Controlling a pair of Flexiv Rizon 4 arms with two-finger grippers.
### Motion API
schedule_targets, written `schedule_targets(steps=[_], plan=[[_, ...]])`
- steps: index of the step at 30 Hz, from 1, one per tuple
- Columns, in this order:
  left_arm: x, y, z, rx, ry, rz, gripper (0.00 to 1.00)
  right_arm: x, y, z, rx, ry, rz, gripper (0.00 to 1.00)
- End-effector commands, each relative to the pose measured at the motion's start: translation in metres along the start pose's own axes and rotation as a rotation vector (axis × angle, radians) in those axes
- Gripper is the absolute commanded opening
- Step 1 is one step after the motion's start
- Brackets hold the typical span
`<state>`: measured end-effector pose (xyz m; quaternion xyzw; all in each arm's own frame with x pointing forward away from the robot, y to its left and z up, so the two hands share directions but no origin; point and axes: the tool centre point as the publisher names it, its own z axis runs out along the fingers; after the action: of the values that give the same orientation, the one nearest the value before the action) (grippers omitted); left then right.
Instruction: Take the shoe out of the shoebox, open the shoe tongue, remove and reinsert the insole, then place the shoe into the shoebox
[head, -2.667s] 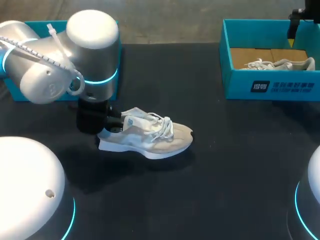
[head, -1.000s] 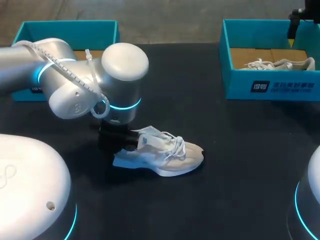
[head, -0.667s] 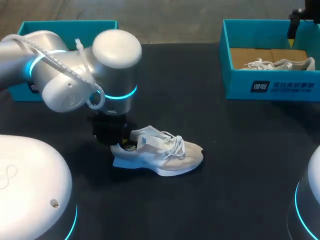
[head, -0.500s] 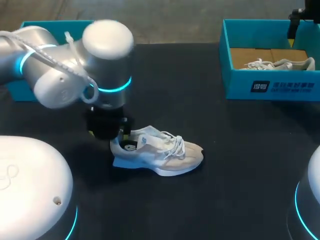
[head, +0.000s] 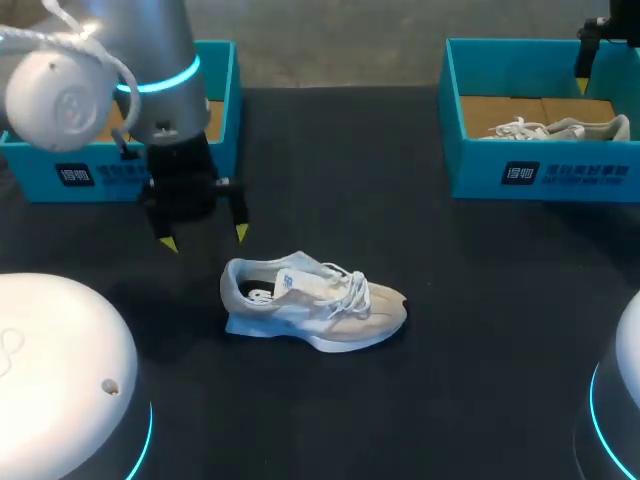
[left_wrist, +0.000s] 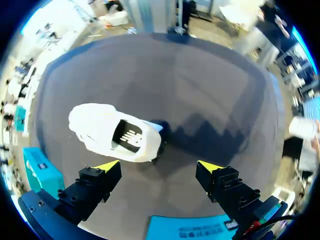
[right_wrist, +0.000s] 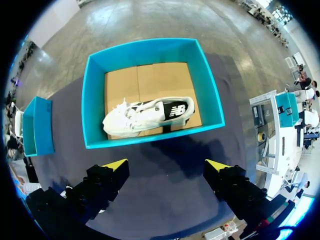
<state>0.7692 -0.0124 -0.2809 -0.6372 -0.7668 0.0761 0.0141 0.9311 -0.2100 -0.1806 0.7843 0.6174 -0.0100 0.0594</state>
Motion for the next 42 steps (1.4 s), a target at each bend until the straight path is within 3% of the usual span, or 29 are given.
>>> schedule_targets(steps=[1, 7, 10, 13, 29, 32, 33, 34, 36, 42], plan=[[0.003, -0.002, -0.005, 0.016, -0.016, -0.028, 1.00, 0.000, 0.000, 0.000, 0.000, -0.001, 0.000, 1.00], [0.007, -0.007, -0.008, 0.035, -0.060, -0.114, 1.00, 0.000, 0.000, 0.000, 0.000, -0.001, 0.000, 1.00], [0.010, -0.010, -0.007, 0.078, -0.102, -0.194, 1.00, 0.000, 0.000, 0.000, 0.000, -0.001, 0.000, 1.00], [0.015, -0.014, -0.007, 0.170, -0.137, -0.284, 1.00, 0.000, 0.000, 0.000, 0.000, -0.001, 0.000, 1.00], [0.016, -0.015, -0.008, 0.175, -0.139, -0.285, 1.00, 0.000, 0.000, 0.000, 0.000, -0.001, 0.000, 1.00], [0.014, -0.020, -0.009, 0.175, -0.204, -0.503, 1.00, 0.000, 0.000, 0.000, 0.000, -0.001, 0.000, 1.00], [0.013, -0.019, -0.005, 0.131, -0.241, -0.698, 1.00, 0.000, 0.000, 0.000, 0.000, -0.001, 0.000, 1.00], [0.015, -0.018, -0.005, 0.191, -0.260, -0.780, 1.00, 0.000, 0.000, 0.000, 0.000, -0.001, 0.000, 1.00], [0.021, -0.015, -0.003, 0.177, -0.305, -0.907, 1.00, 0.000, 0.000, 0.000, 0.000, -0.001, 0.000, 1.00], [0.044, -0.018, 0.002, 0.251, -0.410, -1.083, 1.00, 0.000, 0.000, 0.000, 0.000, -0.001, 0.000, 1.00]])
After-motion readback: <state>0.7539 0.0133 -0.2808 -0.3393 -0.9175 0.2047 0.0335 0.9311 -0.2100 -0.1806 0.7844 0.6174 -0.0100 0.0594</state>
